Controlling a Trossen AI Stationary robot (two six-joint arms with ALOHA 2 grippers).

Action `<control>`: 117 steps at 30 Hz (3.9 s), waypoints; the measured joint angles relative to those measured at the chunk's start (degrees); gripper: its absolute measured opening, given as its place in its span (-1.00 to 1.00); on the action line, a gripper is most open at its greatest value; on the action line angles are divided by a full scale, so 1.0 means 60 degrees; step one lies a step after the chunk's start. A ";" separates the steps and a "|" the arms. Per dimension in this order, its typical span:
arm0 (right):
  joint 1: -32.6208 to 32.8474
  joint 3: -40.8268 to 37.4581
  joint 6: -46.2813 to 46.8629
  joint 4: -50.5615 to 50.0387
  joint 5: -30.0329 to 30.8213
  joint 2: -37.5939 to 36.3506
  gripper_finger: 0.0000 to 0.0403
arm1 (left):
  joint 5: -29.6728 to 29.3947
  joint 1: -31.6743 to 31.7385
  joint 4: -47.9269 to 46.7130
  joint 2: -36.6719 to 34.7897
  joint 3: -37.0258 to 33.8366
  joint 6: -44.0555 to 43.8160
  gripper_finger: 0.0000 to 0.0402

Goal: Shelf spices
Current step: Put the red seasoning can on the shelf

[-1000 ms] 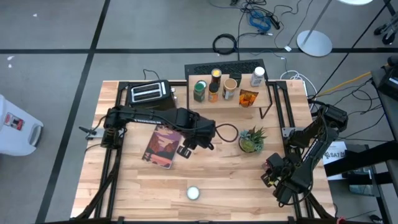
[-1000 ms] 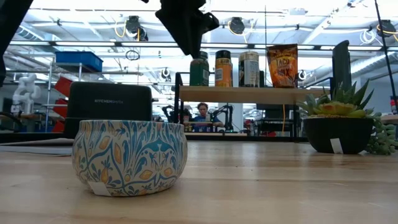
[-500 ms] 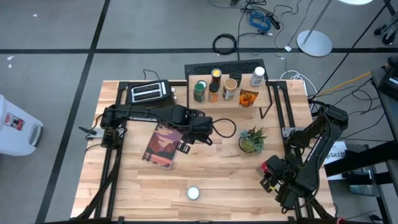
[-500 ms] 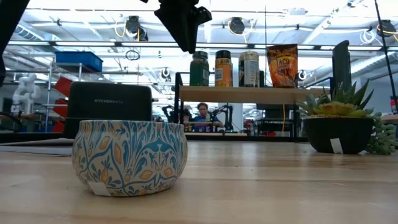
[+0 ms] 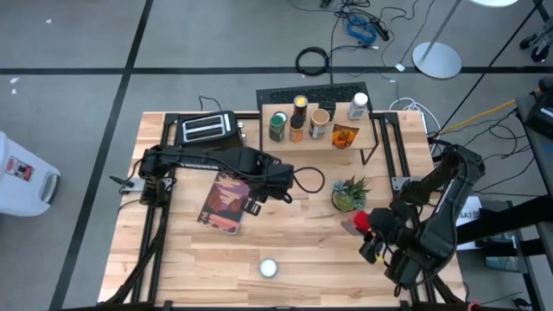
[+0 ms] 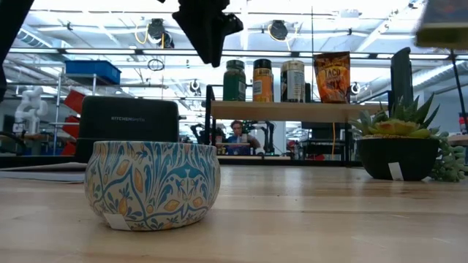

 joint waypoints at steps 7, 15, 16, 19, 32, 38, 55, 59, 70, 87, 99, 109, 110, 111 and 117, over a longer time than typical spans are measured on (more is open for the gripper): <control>-0.1114 0.0851 -0.2050 -0.0085 0.1034 -0.0249 -0.01 | 0.0003 -0.0047 0.0220 0.0000 -0.0523 -0.0164 -0.36; -0.2589 0.1439 -0.4188 -0.0083 0.1989 -0.0665 -0.01 | -0.0007 -0.0022 0.0543 -0.0018 -0.0925 -0.0292 -0.36; -0.2770 0.1535 -0.4477 -0.0092 0.2027 -0.0718 -0.01 | -0.0007 -0.0025 0.0583 -0.0035 -0.0925 -0.0289 -0.36; -0.3306 0.1978 -0.5462 -0.0074 0.2115 -0.0894 -0.01 | 0.0000 -0.0029 0.0757 -0.0051 -0.0925 -0.0244 -0.36; -0.5597 0.5036 -1.0481 -0.0077 0.2362 -0.1027 -0.01 | -0.0069 0.0256 0.1200 -0.0051 -0.0925 0.0055 -0.36; -0.7265 0.6374 -1.3053 -0.0082 0.1404 -0.1024 -0.01 | -0.0069 0.0511 0.1235 -0.0049 -0.0925 0.0254 -0.36; -1.3230 0.7507 -1.8592 0.0114 -0.2601 -0.0869 -0.01 | 0.0032 0.1073 0.1231 -0.0047 -0.0922 0.0654 -0.36; -1.4223 0.7507 -1.9585 0.0217 -0.3593 -0.0559 -0.01 | 0.0036 0.1176 0.1182 -0.0047 -0.0922 0.0698 -0.36; -1.5491 0.7511 -2.1060 0.0641 -0.4949 0.0029 -0.01 | -0.0228 0.1574 0.1238 -0.0397 -0.0918 0.0874 -0.36; -1.6999 0.7507 -2.2063 0.0271 -0.5993 0.1050 -0.01 | -0.0248 0.1727 0.1166 -0.0634 -0.0915 0.0939 -0.36; -1.7050 0.7505 -2.2430 -0.0090 -0.6666 0.1302 -0.01 | -0.0237 0.1743 0.1229 -0.0634 -0.0915 0.0942 -0.36; -1.7042 0.7503 -2.2433 -0.0074 -0.6892 0.1590 -0.01 | -0.0026 0.1745 0.1304 -0.0634 -0.0915 0.0930 -0.36; -1.7042 0.7503 -2.2441 -0.0073 -0.7043 0.1621 -0.01 | 0.0039 0.1745 0.1304 -0.0634 -0.0915 0.0927 -0.36; -1.7042 0.7503 -2.2445 -0.0071 -0.7120 0.1647 -0.01 | 0.0057 0.1745 0.1304 -0.0634 -0.0915 0.0924 -0.36; -1.7031 0.7028 -2.2645 -0.0065 -0.7162 0.1654 -0.01 | 0.0066 0.1745 0.1215 -0.0634 -0.0915 0.0835 -0.36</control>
